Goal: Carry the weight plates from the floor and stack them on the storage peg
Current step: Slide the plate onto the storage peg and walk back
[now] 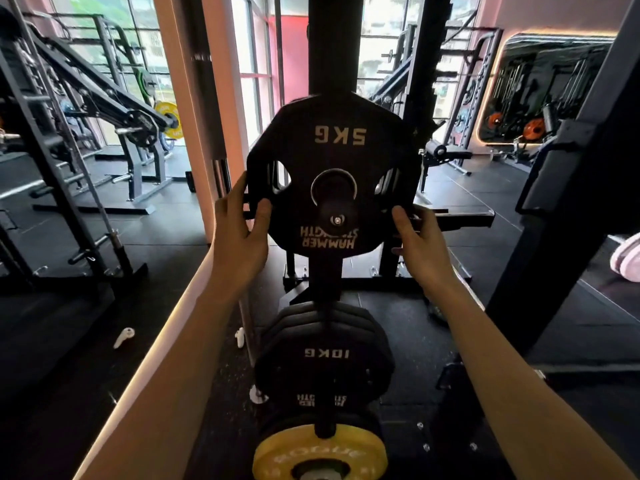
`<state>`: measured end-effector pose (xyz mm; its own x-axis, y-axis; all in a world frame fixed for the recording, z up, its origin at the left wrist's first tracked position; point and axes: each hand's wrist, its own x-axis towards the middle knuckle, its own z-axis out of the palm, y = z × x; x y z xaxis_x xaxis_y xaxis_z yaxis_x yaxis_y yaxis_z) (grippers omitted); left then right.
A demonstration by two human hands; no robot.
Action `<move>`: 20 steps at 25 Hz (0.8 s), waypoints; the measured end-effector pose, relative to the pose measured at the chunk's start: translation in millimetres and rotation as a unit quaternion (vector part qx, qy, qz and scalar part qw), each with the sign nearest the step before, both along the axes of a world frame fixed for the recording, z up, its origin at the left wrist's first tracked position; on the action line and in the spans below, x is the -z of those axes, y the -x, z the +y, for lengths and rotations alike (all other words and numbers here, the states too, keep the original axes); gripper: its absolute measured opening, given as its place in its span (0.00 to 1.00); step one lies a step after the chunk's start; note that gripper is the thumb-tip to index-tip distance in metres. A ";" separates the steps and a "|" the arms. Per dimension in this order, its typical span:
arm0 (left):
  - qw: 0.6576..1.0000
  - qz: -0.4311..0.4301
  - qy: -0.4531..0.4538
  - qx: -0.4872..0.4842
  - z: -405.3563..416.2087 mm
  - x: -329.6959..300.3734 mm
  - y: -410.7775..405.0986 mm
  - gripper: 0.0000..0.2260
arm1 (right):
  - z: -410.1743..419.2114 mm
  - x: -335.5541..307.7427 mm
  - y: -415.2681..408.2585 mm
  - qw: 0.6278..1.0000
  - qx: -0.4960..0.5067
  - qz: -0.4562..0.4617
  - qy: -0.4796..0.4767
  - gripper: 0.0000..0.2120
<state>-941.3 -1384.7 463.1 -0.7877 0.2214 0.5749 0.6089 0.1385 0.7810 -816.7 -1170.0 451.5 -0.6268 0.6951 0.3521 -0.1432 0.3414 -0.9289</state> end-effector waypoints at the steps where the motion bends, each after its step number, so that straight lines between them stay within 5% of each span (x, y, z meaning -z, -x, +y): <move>1: 1.000 -0.019 -0.008 0.006 -5.6 7.3 -11.8 0.20 | -4.6 8.6 -8.8 1.000 -0.005 -0.004 0.019 0.11; 8: 0.991 -0.131 0.018 -0.005 -36.8 97.2 -101.3 0.10 | -30.1 78.3 -92.9 0.995 -0.034 -0.069 0.065 0.08; 13: 0.965 -0.190 0.180 0.010 -67.5 185.8 -171.6 0.10 | -55.1 157.2 -169.5 0.980 -0.048 -0.181 0.069 0.12; 20: 0.833 -0.388 0.394 0.024 -147.5 291.8 -271.7 0.12 | -116.2 291.0 -281.5 0.900 -0.093 -0.405 0.130 0.19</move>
